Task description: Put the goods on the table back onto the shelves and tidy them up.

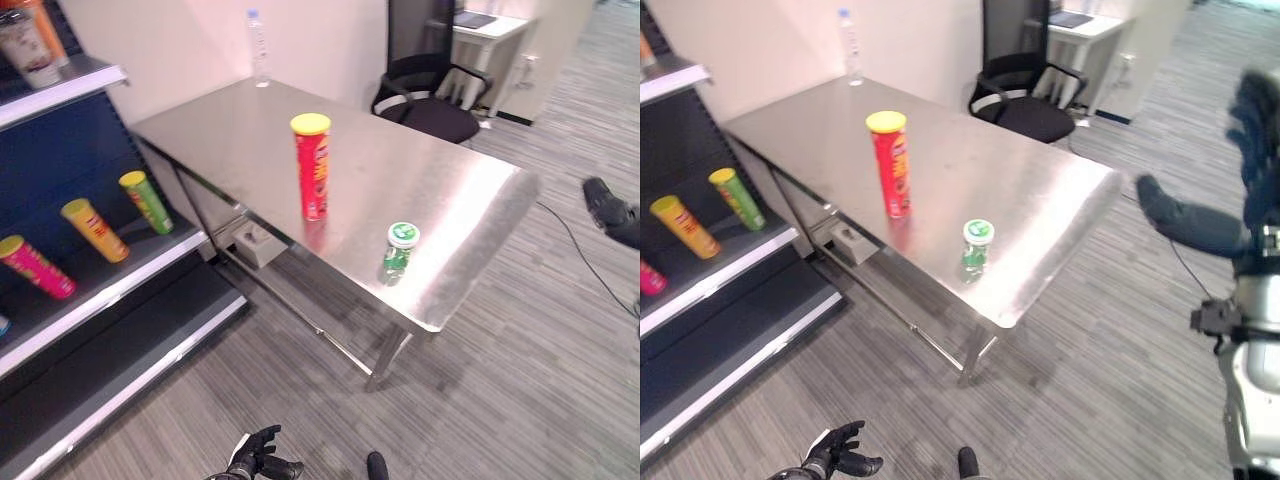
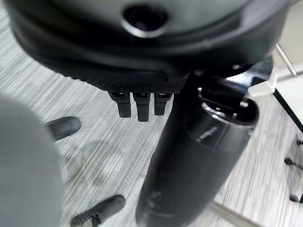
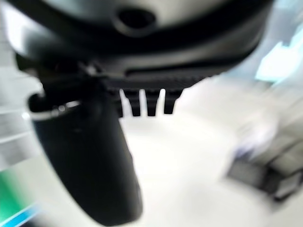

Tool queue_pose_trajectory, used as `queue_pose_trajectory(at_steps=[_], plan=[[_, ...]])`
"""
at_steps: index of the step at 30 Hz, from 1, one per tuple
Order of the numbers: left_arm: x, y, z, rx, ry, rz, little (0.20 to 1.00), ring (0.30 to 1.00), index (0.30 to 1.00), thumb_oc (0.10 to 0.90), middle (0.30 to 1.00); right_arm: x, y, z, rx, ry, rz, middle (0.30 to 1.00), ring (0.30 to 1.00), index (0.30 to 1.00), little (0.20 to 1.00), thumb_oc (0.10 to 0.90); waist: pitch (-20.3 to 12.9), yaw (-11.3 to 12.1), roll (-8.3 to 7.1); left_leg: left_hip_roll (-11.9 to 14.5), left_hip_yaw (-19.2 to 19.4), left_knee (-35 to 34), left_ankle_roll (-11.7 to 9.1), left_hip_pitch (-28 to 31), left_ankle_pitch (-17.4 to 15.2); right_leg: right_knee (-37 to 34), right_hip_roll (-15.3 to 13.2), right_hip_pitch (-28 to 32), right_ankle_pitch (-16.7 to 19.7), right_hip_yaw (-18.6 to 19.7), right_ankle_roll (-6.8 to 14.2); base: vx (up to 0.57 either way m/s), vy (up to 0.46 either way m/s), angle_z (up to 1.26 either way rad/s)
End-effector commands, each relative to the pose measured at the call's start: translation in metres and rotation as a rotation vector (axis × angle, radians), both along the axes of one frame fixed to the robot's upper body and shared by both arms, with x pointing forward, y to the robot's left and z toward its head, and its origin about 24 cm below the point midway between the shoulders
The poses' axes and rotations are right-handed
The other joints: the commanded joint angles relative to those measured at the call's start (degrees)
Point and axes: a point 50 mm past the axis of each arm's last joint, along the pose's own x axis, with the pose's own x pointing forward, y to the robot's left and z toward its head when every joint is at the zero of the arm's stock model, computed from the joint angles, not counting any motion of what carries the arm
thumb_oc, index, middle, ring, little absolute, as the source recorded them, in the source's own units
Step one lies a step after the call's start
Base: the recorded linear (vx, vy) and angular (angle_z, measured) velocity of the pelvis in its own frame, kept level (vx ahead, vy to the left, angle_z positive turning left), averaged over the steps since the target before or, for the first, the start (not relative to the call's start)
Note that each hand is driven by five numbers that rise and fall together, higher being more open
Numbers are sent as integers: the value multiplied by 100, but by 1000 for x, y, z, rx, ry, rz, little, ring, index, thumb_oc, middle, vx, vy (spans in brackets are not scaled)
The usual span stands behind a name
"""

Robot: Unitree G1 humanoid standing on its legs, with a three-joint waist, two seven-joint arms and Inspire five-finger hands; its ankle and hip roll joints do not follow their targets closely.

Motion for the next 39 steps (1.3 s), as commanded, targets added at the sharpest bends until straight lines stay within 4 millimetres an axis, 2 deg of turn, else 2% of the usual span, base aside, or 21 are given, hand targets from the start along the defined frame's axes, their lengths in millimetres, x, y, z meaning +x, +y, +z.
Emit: queue_pose_trajectory(at_steps=[1, 7, 17, 18, 28, 33, 39], plan=[[30, 18, 13, 30, -106, -48, 900, 900, 900, 800, 900, -5, 5, 28, -36, -91, 111, 900, 900, 900, 900, 800, 38, 130, -429, 114, 320, 21, -336, 254, -357, 327, -194, 521, -1041, -351, 387, 23, -25, 21], [23, 15, 10, 10, -87, -57, 900, 900, 900, 800, 900, 18, 12, -3, -54, 116, 160, 900, 900, 900, 900, 800, 25, 300, -459, 120, 203, 21, -351, 249, -357, 294, -194, 640, -1084, -501, 365, 5, -18, 9], [23, 15, 10, 14, -82, -48, 900, 900, 900, 800, 900, 26, 3, -32, -85, 245, 59, 900, 900, 900, 900, 800, 51, 361, -474, 114, 103, 21, -355, 208, -350, 267, -212, 691, -1084, -598, 350, 2, -4, 5], [24, 15, 10, 14, -83, -47, 900, 900, 900, 800, 900, 27, 3, -41, -65, 268, 50, 900, 900, 900, 900, 800, 57, 372, -470, 112, 90, 21, -348, 203, -351, 264, -219, 689, -1077, -611, 348, 4, 3, 7], [28, 17, 11, 25, -86, -52, 900, 900, 900, 800, 900, 37, 12, -81, -13, 379, 29, 900, 900, 900, 900, 800, 105, 471, -477, 104, 6, 21, -336, 152, -348, 245, -232, 693, -1077, -682, 334, 7, -1, 2], [27, 18, 11, 33, -80, -46, 900, 900, 900, 800, 900, 42, 14, -87, -20, 379, -10, 900, 900, 900, 900, 800, 125, 513, -481, 101, -25, 21, -330, 132, -352, 212, -237, 702, -1071, -705, 333, 15, -3, 8], [28, 18, 11, 37, -85, -44, 900, 900, 900, 800, 900, 43, 8, -85, -35, 357, -80, 900, 900, 900, 900, 800, 132, 533, -486, 91, -58, 21, -314, 145, -372, 192, -238, 739, -1084, -740, 324, 7, -2, 1]])
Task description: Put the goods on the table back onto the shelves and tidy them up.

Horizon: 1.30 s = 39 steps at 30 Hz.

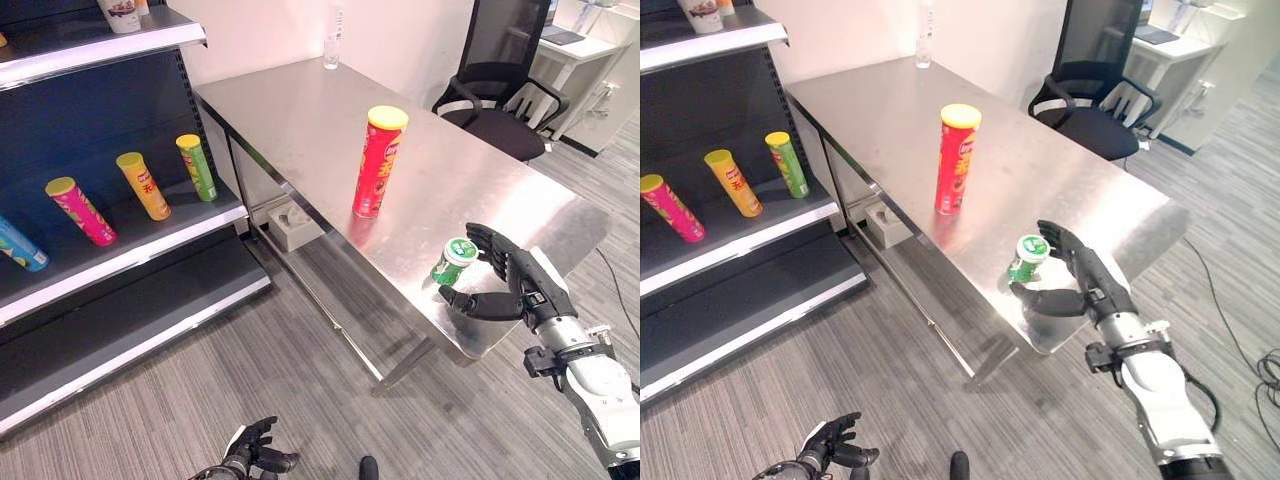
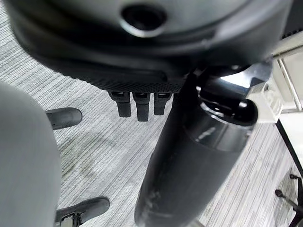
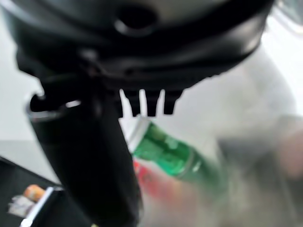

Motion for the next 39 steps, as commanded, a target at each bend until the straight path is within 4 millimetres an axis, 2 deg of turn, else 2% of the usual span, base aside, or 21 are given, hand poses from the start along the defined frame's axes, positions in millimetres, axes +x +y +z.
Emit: queue_pose_trajectory(at_steps=[1, 9, 14, 18, 22, 29, 30, 31, 39], plan=[[18, 9, 7, 38, -56, -52, 900, 900, 900, 800, 900, 13, -3, 62, -11, -316, -37, 900, 900, 900, 900, 800, -16, 146, -286, 119, 335, 17, -300, 222, -392, 192, -164, 581, -1003, -281, 287, 0, 0, 0], [17, 10, 7, 41, -52, -54, 900, 900, 900, 800, 900, 17, -9, 62, 37, -331, -79, 900, 900, 900, 900, 800, -30, 175, -281, 102, 327, 17, -287, 239, -411, 185, -178, 595, -1009, -301, 289, 0, 0, 0], [16, 9, 7, 41, -50, -57, 900, 900, 900, 800, 900, 26, -7, 55, 103, -309, -95, 900, 900, 900, 900, 800, -34, 222, -282, 95, 307, 17, -276, 254, -417, 168, -177, 609, -993, -299, 280, 0, 0, 0], [13, 9, 5, 42, -36, -56, 900, 900, 900, 800, 900, 37, -4, 47, 220, -287, -93, 900, 900, 900, 900, 800, -35, 271, -289, 90, 293, 17, -268, 269, -414, 156, -174, 642, -996, -302, 264, 0, 0, 0], [11, 9, 4, 42, -27, -52, 900, 900, 900, 800, 900, 49, 1, 48, 256, -269, -77, 900, 900, 900, 900, 800, -34, 322, -299, 83, 279, 17, -264, 292, -416, 147, -178, 676, -994, -327, 254, 0, 0, 0], [9, 10, 4, 40, -20, -55, 900, 900, 900, 800, 900, 56, 9, 50, 263, -251, -23, 900, 900, 900, 900, 800, -36, 371, -322, 66, 238, 17, -261, 283, -428, 163, -182, 683, -1011, -375, 253, 0, -1, 1], [9, 10, 4, 40, -20, -56, 900, 900, 900, 800, 900, 56, 10, 50, 261, -251, -24, 702, 702, 702, 702, 668, -35, 375, -325, 67, 239, 17, -261, 284, -427, 165, -183, 681, -1012, -384, 253, 0, 0, 0], [9, 10, 4, 41, -21, -57, 900, 900, 900, 800, 900, 57, 9, 51, 255, -252, -26, 300, 300, 300, 300, 400, -36, 379, -331, 65, 235, 17, -261, 281, -426, 167, -182, 683, -1012, -390, 252, 0, 0, 0], [9, 10, 4, 41, -19, -63, 900, 900, 900, 800, 900, 58, 4, 46, 99, -163, -23, 300, 300, 300, 300, 400, -12, 359, -381, 69, 231, 17, -265, 274, -420, 175, -189, 682, -1000, -429, 256, 0, 0, 0]])
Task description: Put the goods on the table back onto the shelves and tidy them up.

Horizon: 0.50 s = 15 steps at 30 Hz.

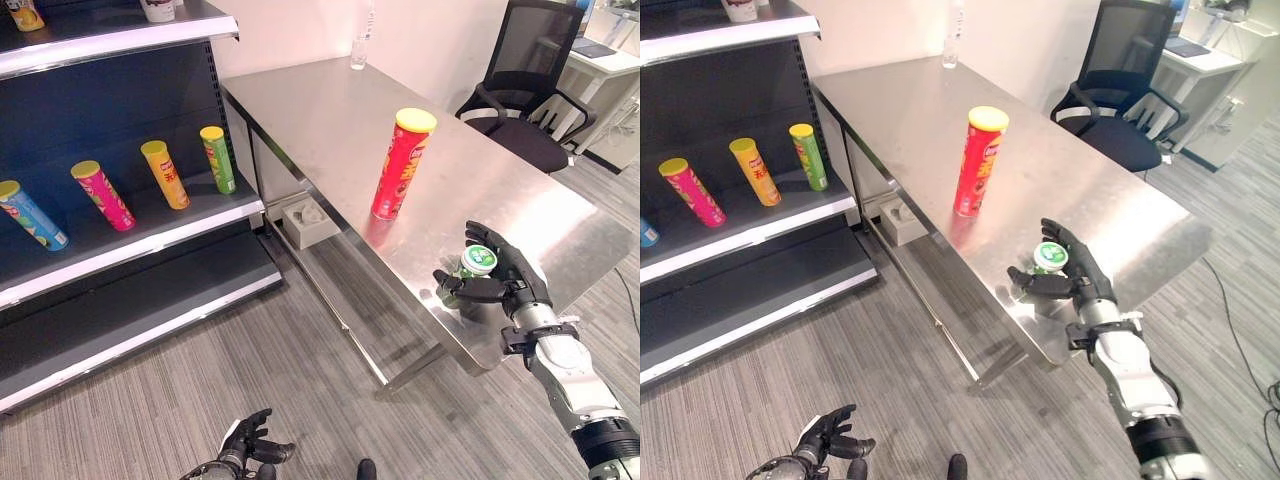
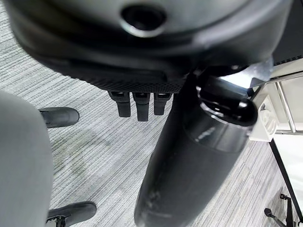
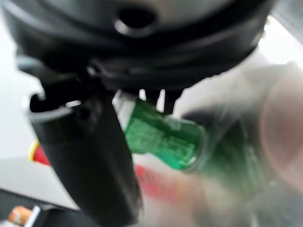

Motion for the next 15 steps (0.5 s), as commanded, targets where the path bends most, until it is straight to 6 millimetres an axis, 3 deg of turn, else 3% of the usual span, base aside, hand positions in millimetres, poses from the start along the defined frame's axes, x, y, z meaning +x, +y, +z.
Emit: queue_pose_trajectory(at_steps=[1, 15], plan=[[2, 5, 0, 45, 11, -92, 900, 900, 900, 800, 900, 19, -2, 64, -80, -234, 24, 300, 300, 300, 300, 400, -95, 55, -269, 72, 288, 16, -251, 230, -433, 176, -185, 609, -997, -372, 256, 0, 0, 0], [6, 7, 2, 51, -4, -88, 900, 900, 900, 800, 900, 14, -8, 62, -64, -239, -4, 300, 300, 300, 300, 400, -98, 35, -270, 87, 334, 16, -255, 260, -441, 192, -188, 611, -996, -367, 255, 0, 0, 0]])
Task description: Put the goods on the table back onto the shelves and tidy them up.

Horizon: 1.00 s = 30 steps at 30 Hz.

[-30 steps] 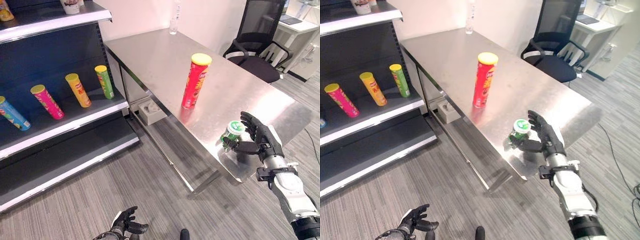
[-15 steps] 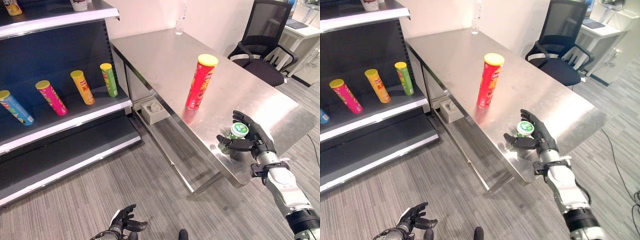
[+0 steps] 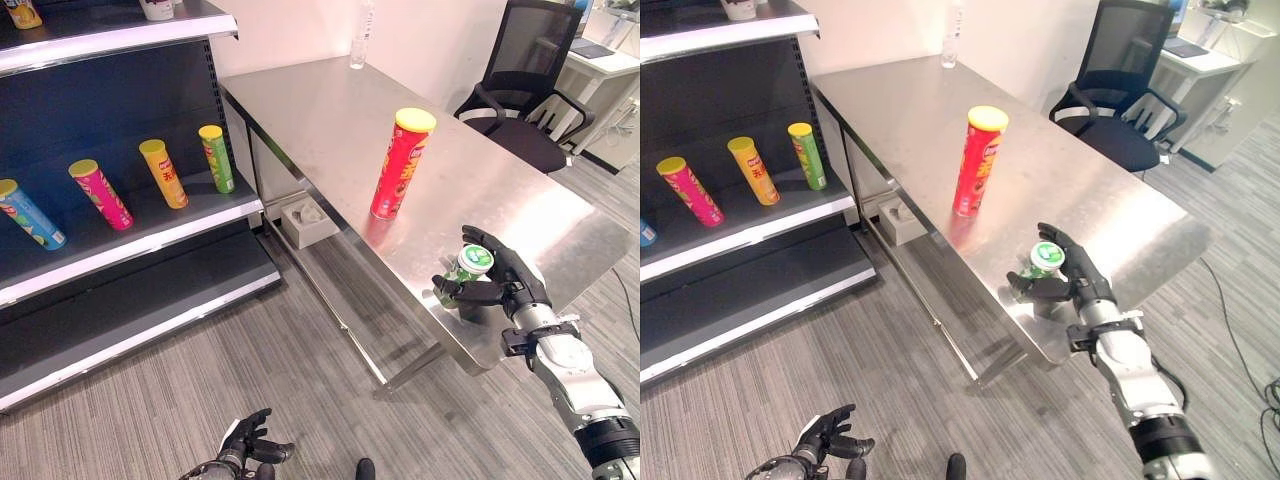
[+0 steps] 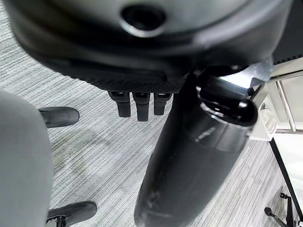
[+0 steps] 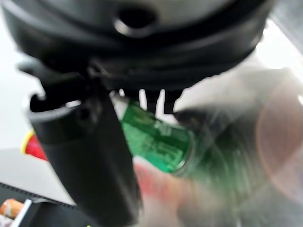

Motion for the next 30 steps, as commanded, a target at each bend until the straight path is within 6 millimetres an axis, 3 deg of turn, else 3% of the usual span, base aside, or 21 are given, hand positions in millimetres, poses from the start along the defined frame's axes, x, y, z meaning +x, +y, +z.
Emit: queue_pose_trajectory(at_steps=[1, 25, 29, 30], plan=[[6, 7, 2, 49, -2, -85, 900, 900, 900, 800, 900, 14, -7, 61, -33, -255, -2, 300, 300, 300, 300, 400, -107, 51, -262, 83, 330, 16, -253, 248, -441, 191, -187, 605, -992, -368, 257, 0, 0, 0], [5, 9, 1, 56, 3, -82, 900, 900, 900, 800, 900, 14, -3, 67, -40, -287, 3, 300, 300, 300, 300, 400, -114, 85, -286, 97, 316, 16, -254, 241, -448, 199, -181, 602, -990, -409, 256, 0, 0, 0], [12, 10, 5, 60, -29, -68, 900, 900, 900, 800, 900, 6, 8, 104, 14, -492, 56, 300, 300, 300, 300, 400, -120, 74, -269, 99, 301, 16, -247, 242, -454, 213, -187, 602, -1016, -423, 265, 0, 0, 0], [13, 11, 6, 65, -38, -62, 900, 900, 900, 800, 900, -2, 15, 132, 30, -638, 87, 300, 300, 300, 300, 400, -131, 84, -254, 100, 287, 16, -250, 246, -460, 225, -179, 607, -1039, -432, 261, -22, -27, 6]])
